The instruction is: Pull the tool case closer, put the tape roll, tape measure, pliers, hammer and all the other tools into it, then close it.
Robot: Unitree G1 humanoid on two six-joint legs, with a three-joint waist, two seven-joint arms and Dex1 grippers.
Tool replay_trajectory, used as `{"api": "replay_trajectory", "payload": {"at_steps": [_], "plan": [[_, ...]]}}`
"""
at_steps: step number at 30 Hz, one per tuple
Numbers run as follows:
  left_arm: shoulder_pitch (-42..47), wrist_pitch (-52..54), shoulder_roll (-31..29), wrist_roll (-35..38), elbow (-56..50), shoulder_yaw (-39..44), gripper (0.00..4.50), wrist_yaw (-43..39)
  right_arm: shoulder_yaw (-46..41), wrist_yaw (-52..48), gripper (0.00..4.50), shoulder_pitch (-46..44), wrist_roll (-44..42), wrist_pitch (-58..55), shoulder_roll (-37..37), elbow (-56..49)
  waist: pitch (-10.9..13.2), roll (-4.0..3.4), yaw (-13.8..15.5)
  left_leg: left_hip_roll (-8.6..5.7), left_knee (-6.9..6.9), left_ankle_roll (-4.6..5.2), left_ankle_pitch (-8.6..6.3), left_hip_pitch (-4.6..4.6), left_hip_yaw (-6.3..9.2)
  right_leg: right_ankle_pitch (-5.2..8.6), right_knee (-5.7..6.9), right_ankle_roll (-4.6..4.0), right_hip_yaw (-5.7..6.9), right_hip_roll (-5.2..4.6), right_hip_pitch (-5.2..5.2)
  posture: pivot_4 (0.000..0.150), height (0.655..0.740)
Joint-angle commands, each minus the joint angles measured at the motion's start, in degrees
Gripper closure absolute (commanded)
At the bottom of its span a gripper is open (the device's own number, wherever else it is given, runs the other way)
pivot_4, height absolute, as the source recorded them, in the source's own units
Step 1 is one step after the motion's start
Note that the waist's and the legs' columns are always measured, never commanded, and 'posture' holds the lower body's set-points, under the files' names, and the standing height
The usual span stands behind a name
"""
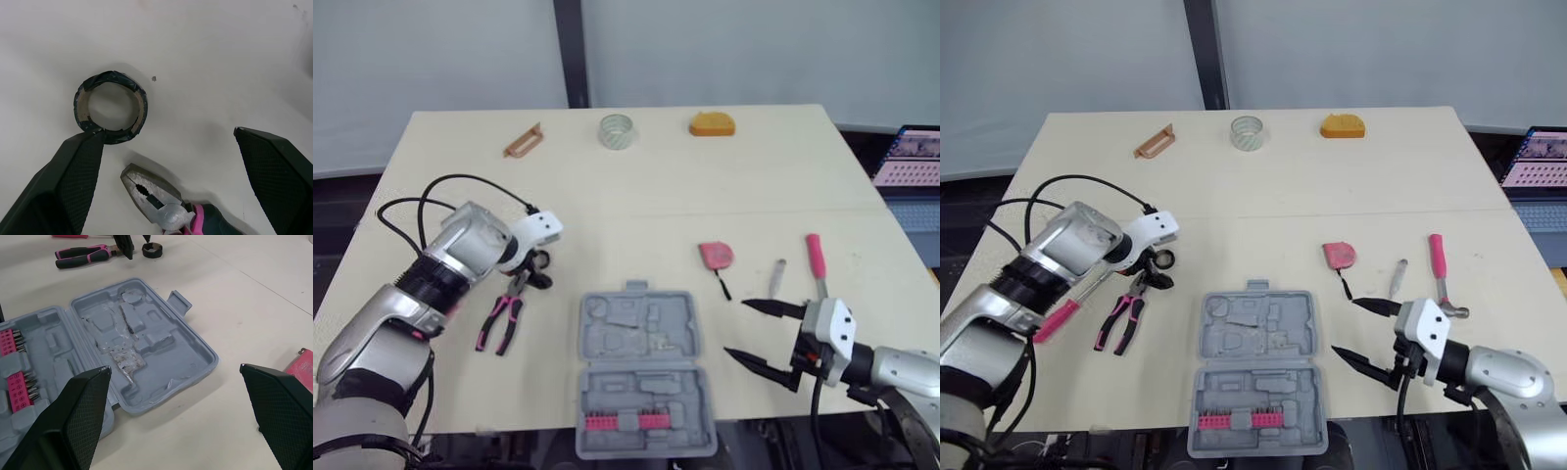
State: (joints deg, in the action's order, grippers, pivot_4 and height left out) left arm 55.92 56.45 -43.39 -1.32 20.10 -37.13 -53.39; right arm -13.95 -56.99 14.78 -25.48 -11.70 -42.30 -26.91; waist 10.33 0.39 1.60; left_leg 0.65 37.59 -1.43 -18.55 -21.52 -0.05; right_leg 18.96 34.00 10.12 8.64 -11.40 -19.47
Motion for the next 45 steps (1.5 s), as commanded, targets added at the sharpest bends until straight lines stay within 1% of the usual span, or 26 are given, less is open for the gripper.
{"api": "replay_trajectory", "payload": {"at_steps": [1,7,14,17,24,25,32,35,39,41,43,45], "plan": [[1.39,-2.01,0.88,-2.37,2.27,0.91,0.0,-0.76,-2.01,0.75,0.05,0.76,-1.07,-0.08,-0.44,-2.4,0.0,0.0,-0.03,0.0,0.02,0.0,0.0,0.0,-0.01,0.0,0.01,0.0,0.0,0.0,0.0,0.15,0.74],[1.46,-4.65,3.42,-4.87,5.93,1.18,0.0,-1.71,-2.61,1.39,0.05,1.95,-1.17,-0.16,-0.48,-3.22,0.0,0.0,-0.05,0.0,0.04,0.01,-0.01,-0.01,-0.02,0.0,0.04,0.0,0.0,0.0,-0.01,0.15,0.74],[1.72,-7.23,5.07,-7.14,8.54,2.25,0.0,-2.38,-3.12,2.02,0.05,3.05,-1.17,-0.63,-0.12,-4.18,0.0,0.0,-0.02,0.0,0.09,0.02,-0.01,-0.01,-0.02,0.0,0.08,0.0,0.0,-0.01,-0.01,0.15,0.74],[1.56,-8.07,5.38,-7.8,9.14,2.86,0.83,-2.29,-3.11,2.24,0.0,3.44,-1.09,-0.75,0.12,-4.5,0.0,0.0,-0.01,0.0,0.1,0.02,-0.01,-0.01,-0.01,0.0,0.09,0.0,0.0,-0.01,-0.01,0.15,0.74],[1.05,-8.76,5.58,-9.56,10.04,3.55,4.33,-3.09,-3.08,2.6,0.0,3.94,-1.03,-0.74,0.3,-4.79,0.0,0.0,-0.04,0.0,0.11,0.03,-0.02,-0.01,-0.02,0.0,0.1,0.0,0.0,-0.01,-0.01,0.15,0.74],[0.93,-8.83,5.55,-9.73,10.17,3.62,4.45,-3.11,-3.06,2.64,0.0,4.0,-0.99,-0.72,0.32,-4.79,0.0,0.0,-0.05,0.0,0.11,0.03,-0.02,-0.01,-0.02,0.0,0.1,0.0,0.0,-0.01,-0.01,0.15,0.74],[0.11,-8.96,5.21,-10.28,9.61,4.38,4.45,-3.36,-3.22,2.67,0.0,4.56,-0.98,-0.31,0.28,-4.57,0.0,0.0,-0.08,0.01,0.12,0.03,-0.02,-0.01,-0.03,0.0,0.11,0.0,0.0,-0.01,-0.01,0.15,0.74],[-0.6,-8.76,2.68,-8.89,5.43,6.55,4.45,-5.69,-3.81,2.29,0.0,4.99,-1.06,0.03,0.06,-4.34,0.0,0.0,-0.11,0.01,0.13,0.03,-0.02,-0.01,-0.03,0.0,0.12,0.0,0.0,-0.01,-0.02,0.15,0.74],[-3.46,-8.53,-1.87,-4.23,-3.43,11.67,4.45,-10.94,-4.78,1.99,0.0,5.51,-1.04,0.38,-0.2,-4.33,0.0,0.0,-0.23,0.05,0.12,0.03,-0.02,-0.01,-0.03,0.0,0.18,0.0,0.0,-0.01,-0.06,0.15,0.74],[-6.76,-10.18,-5.1,0.34,-10.87,14.65,4.45,-16.21,-4.94,2.01,0.0,5.83,-0.89,0.64,-0.12,-4.4,-0.01,0.0,-0.24,0.05,0.13,0.03,-0.02,-0.01,-0.04,0.0,0.19,0.0,0.0,-0.01,-0.05,0.15,0.74],[-10.34,-9.63,-8.05,5.38,-17.25,17.39,4.45,-21.44,-4.8,2.1,0.0,6.3,-0.58,0.99,0.12,-4.56,-0.01,-0.01,-0.24,0.06,0.14,0.03,-0.02,0.0,-0.05,0.0,0.2,0.0,0.0,-0.01,-0.06,0.15,0.74],[-12.5,-8.48,-9.6,8.27,-20.42,18.94,4.45,-23.64,-4.69,2.11,0.0,6.79,-0.21,1.4,0.25,-4.68,-0.01,-0.01,-0.23,0.07,0.15,0.03,-0.02,0.0,-0.05,0.0,0.21,-0.01,-0.01,-0.01,-0.05,0.15,0.74]]}}
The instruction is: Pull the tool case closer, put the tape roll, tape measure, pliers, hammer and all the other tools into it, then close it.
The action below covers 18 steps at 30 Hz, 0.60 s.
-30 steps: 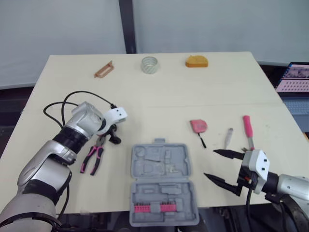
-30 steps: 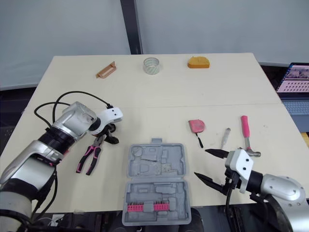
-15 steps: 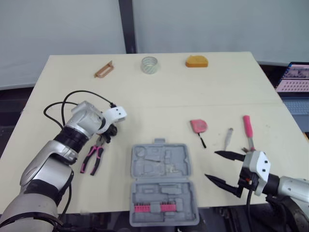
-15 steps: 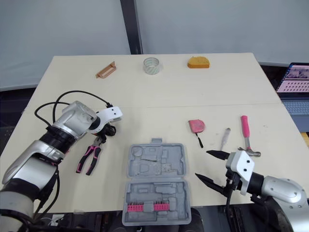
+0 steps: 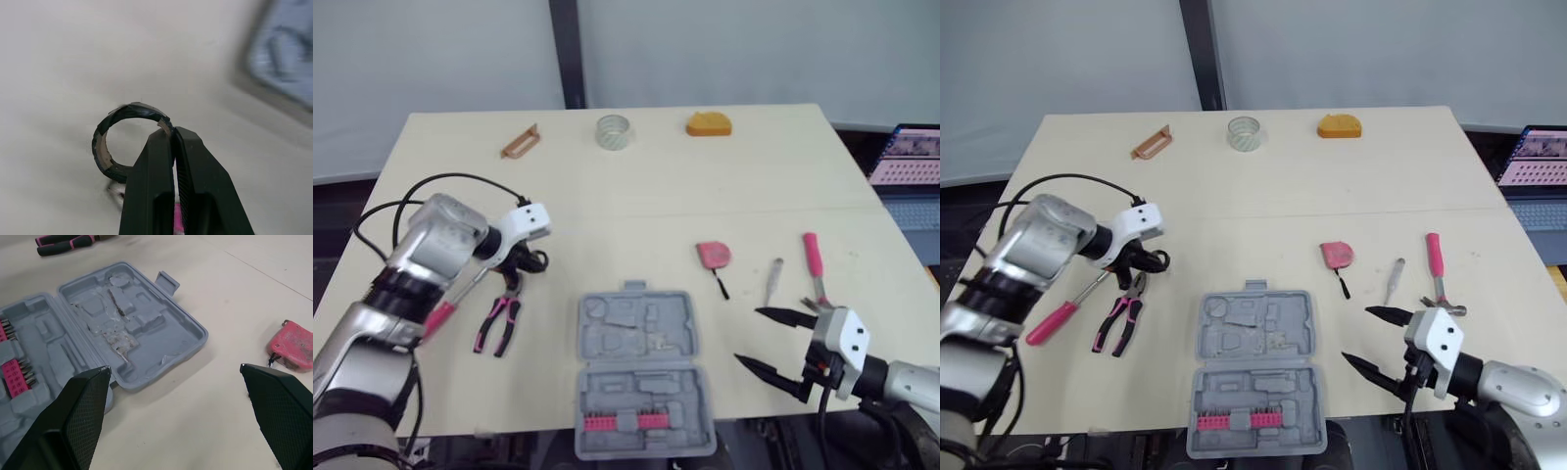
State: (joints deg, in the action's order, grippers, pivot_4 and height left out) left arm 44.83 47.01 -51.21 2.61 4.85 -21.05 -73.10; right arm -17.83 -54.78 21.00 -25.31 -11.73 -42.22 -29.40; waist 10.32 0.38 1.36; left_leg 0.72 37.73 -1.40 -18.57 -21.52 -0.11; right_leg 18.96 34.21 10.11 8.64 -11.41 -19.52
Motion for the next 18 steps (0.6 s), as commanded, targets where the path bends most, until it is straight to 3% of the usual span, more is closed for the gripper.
{"api": "replay_trajectory", "payload": {"at_steps": [1,5,18], "plan": [[-2.91,0.32,-2.4,6.58,-6.85,3.94,4.45,-5.74,-0.71,-0.21,0.0,1.05,0.01,1.9,0.17,-2.22,0.0,0.0,0.18,0.0,0.03,0.0,0.0,0.01,0.0,0.0,0.02,0.0,0.0,0.0,0.01,0.15,0.74],[-4.49,1.47,-3.03,10.75,-9.5,4.52,4.45,-8.75,-0.41,-0.31,0.0,2.45,0.86,2.88,0.08,-2.66,0.0,0.0,0.42,-0.01,0.15,0.05,-0.03,-0.01,-0.01,0.0,0.07,0.0,-0.04,-0.01,0.04,0.15,0.74],[2.96,-3.73,4.49,4.34,-4.33,-6.23,4.45,-7.14,0.61,1.58,0.0,3.91,2.24,3.07,1.61,-4.18,0.0,0.0,0.25,-0.01,0.17,0.09,-0.05,-0.01,-0.08,0.0,0.08,0.0,-0.06,-0.01,0.02,0.15,0.74]]}}
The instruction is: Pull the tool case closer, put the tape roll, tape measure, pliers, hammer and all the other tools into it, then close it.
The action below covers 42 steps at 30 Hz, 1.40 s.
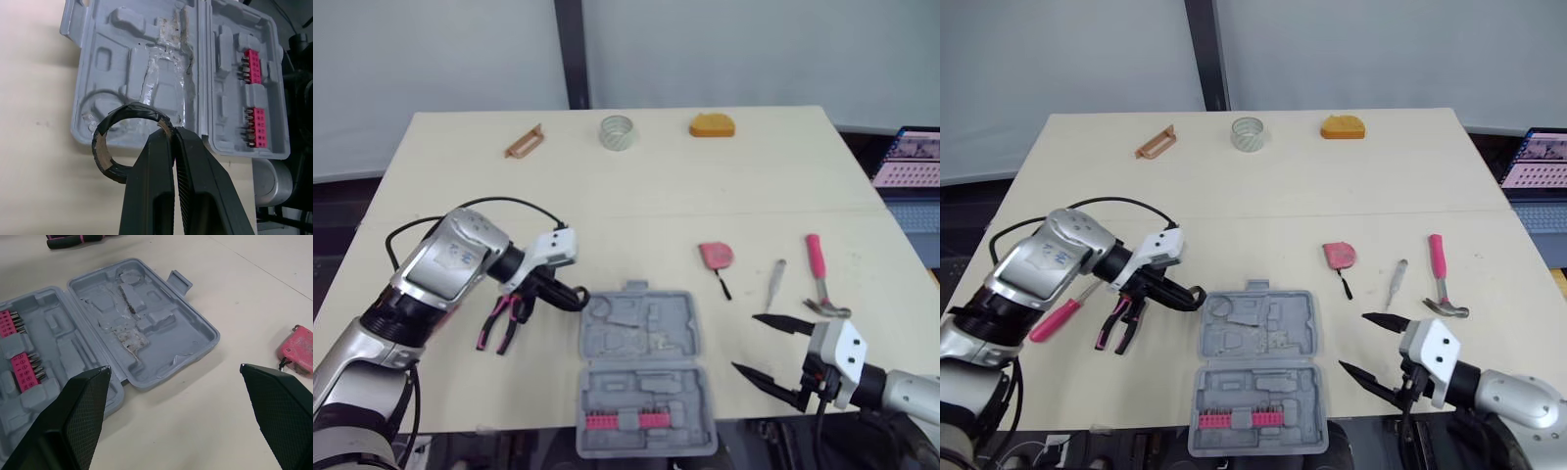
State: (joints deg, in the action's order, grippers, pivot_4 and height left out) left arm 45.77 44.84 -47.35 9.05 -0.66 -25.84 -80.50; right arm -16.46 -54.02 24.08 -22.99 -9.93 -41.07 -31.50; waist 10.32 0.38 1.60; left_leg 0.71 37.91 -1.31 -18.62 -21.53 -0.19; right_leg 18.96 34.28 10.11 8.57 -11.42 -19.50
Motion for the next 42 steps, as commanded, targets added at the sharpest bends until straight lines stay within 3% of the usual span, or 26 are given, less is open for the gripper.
{"api": "replay_trajectory", "payload": {"at_steps": [1,14,42], "plan": [[2.91,-1.73,1.59,-2.55,1.83,-2.11,4.45,0.33,-0.89,0.77,0.0,1.2,0.03,1.53,0.6,-2.05,0.0,0.0,0.01,0.0,0.0,0.0,0.0,0.0,-0.01,0.0,0.0,0.0,0.0,0.0,0.0,0.15,0.74],[3.1,-4.63,7.13,-6.03,5.62,-5.26,4.45,1.69,-1.47,1.45,0.0,1.87,0.4,2.5,1.07,-1.23,0.0,0.0,-0.05,0.01,0.03,0.02,-0.01,0.0,-0.04,0.0,0.0,0.0,-0.01,0.0,-0.01,0.15,0.74],[2.36,-10.49,10.17,-11.68,11.67,-6.19,4.45,2.62,-2.55,2.71,0.0,3.8,-0.18,1.9,1.1,-3.22,0.0,0.0,0.04,0.0,0.06,0.04,-0.02,-0.01,-0.06,0.0,0.01,0.0,-0.01,-0.01,0.0,0.15,0.74]]}}
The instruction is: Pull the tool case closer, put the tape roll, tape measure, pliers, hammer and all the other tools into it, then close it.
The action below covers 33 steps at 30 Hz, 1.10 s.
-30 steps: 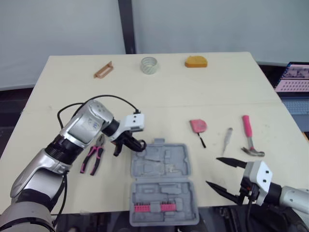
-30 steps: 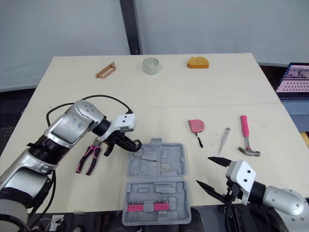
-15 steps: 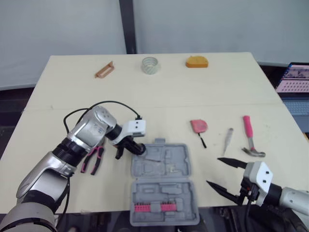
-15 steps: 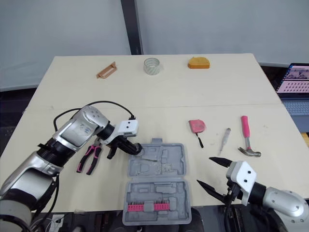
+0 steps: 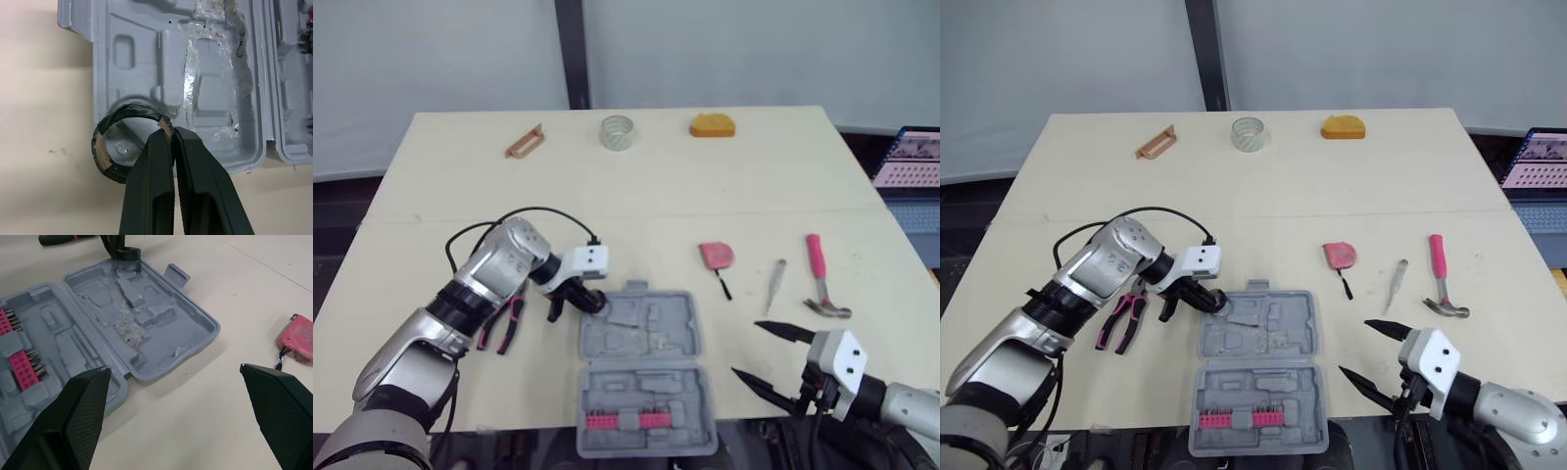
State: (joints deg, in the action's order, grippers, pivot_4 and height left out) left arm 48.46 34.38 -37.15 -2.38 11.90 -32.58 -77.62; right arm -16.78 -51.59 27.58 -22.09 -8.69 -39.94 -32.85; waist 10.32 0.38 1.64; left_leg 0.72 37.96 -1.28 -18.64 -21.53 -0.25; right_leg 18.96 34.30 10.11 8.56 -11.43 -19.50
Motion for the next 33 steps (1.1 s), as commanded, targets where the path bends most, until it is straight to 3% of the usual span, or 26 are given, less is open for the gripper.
{"api": "replay_trajectory", "payload": {"at_steps": [1,16,20,22,29,33], "plan": [[-0.39,-0.04,0.04,-0.35,-0.9,0.53,4.45,-0.26,-2.26,0.27,0.0,0.31,-1.09,0.64,-0.04,-1.89,0.0,0.0,0.0,0.0,0.0,0.0,0.0,0.0,0.0,0.0,0.0,0.0,0.0,0.0,0.0,0.15,0.74],[-0.07,1.46,0.06,-0.42,-1.6,0.5,4.45,-1.2,-1.32,0.61,0.0,-0.23,-0.51,0.52,0.49,-1.84,0.0,0.0,-0.02,0.0,0.0,0.0,0.0,0.0,0.0,0.0,0.0,0.0,0.0,0.0,0.0,0.15,0.74],[0.41,2.57,0.36,-0.1,-1.62,1.06,3.15,-0.93,-1.38,0.54,0.0,-0.18,-0.59,0.47,0.5,-1.85,0.0,0.0,-0.01,0.0,0.0,0.0,0.0,0.0,0.0,0.0,0.0,0.0,0.0,0.0,0.0,0.15,0.74],[0.87,4.81,0.42,0.56,-2.57,1.94,2.22,-0.64,-1.43,0.48,0.0,-0.1,-0.62,0.48,0.48,-1.82,0.0,0.0,0.0,0.0,0.0,0.0,0.0,0.0,0.0,0.0,0.01,0.0,0.0,0.0,0.0,0.15,0.74],[1.72,14.05,-0.8,6.22,-9.65,7.62,2.22,-0.9,-1.44,0.34,0.0,-0.22,-0.73,0.55,0.44,-1.65,0.0,0.0,-0.06,0.01,0.0,0.0,0.0,0.0,0.01,0.0,0.02,0.0,0.0,0.0,0.0,0.15,0.74],[-3.18,10.35,0.52,9.61,-11.51,13.8,2.22,3.34,-1.41,0.46,0.0,-0.58,-0.71,0.6,0.53,-1.47,-0.01,-0.01,-0.14,0.01,0.0,0.0,0.0,0.02,0.01,0.0,0.04,0.0,-0.02,0.0,0.0,0.15,0.74]]}}
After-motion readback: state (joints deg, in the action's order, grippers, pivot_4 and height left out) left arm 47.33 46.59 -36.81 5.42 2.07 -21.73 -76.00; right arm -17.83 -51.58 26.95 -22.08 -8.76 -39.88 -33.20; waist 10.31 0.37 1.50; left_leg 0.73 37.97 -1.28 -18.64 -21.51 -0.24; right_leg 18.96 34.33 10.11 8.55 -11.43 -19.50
